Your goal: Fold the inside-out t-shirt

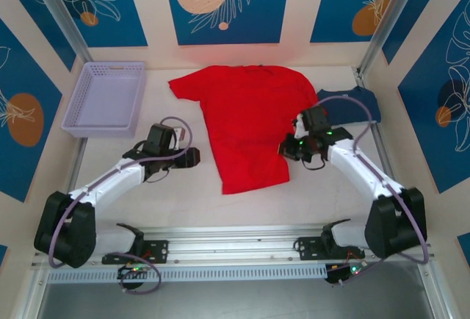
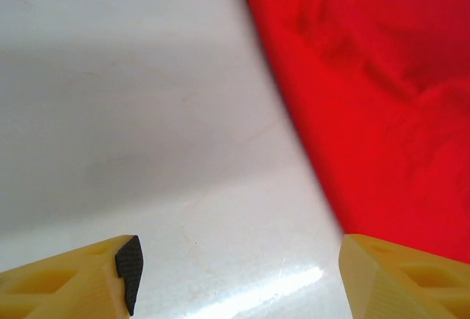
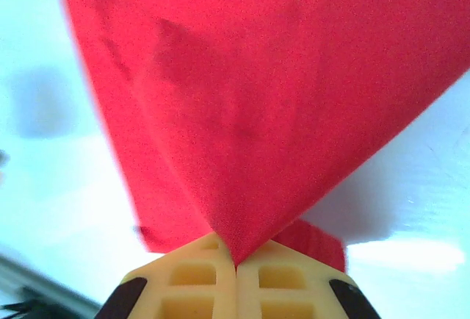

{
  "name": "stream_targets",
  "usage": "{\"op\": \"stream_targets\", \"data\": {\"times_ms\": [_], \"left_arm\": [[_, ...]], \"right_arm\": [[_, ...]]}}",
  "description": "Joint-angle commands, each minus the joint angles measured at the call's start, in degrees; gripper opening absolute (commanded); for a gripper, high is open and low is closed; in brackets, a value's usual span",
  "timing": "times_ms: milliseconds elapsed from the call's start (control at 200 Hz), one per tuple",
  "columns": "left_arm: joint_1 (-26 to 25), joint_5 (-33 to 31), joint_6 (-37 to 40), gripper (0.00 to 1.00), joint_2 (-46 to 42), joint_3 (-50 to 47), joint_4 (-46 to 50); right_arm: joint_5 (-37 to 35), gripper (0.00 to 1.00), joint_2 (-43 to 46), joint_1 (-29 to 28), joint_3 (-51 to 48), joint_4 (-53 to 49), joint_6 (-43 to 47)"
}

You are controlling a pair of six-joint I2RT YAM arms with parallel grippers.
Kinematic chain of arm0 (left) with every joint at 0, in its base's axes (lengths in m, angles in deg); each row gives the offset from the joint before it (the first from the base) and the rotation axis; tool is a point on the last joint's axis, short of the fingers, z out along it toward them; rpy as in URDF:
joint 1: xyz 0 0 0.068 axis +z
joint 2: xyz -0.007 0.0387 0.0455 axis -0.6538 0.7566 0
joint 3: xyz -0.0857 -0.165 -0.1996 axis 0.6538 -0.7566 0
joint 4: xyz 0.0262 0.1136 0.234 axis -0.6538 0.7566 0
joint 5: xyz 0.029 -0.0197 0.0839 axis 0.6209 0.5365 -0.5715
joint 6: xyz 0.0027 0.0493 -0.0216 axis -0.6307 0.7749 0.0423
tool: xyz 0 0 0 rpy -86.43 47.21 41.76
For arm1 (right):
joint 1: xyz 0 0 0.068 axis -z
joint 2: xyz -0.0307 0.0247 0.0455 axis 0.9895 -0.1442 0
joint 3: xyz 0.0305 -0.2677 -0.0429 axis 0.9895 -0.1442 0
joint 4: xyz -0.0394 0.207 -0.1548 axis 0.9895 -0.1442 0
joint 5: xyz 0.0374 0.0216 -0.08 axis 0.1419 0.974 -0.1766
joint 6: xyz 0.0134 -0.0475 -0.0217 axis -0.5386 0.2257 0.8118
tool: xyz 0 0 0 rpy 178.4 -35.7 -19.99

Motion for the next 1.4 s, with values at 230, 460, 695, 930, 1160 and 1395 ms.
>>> {"op": "stream_targets", "data": {"times_ms": [230, 460, 695, 930, 1160, 1395], "left_arm": [[-14.0, 2.5, 8.7, 0.72, -1.8, -4.8, -16.6], [-24.4, -1.3, 13.3, 0.72, 3.0, -3.7, -25.5], [-36.6, -15.3, 19.9, 0.72, 14.2, 2.4, -33.0], [-42.8, -31.2, 19.4, 0.79, 26.8, 11.5, -36.2], [-44.4, -41.8, 19.6, 0.81, 34.9, 17.2, -36.0], [-44.3, -46.1, 22.3, 0.47, 36.5, 18.1, -38.0]], "right_arm": [[25.8, 0.02, 5.5, 3.9, 4.9, 14.7, -16.4], [23.2, 0.04, 5.1, 4.0, 4.6, 22.2, -25.3], [22.4, 0.04, 4.1, 5.1, -0.5, 30.4, -34.6], [21.4, 0.04, 4.0, 5.7, -2.6, 32.9, -38.1], [21.6, 0.03, 3.9, 6.3, -2.9, 33.2, -38.4], [21.7, 0.03, 3.7, 6.8, -3.7, 33.6, -38.4]]}}
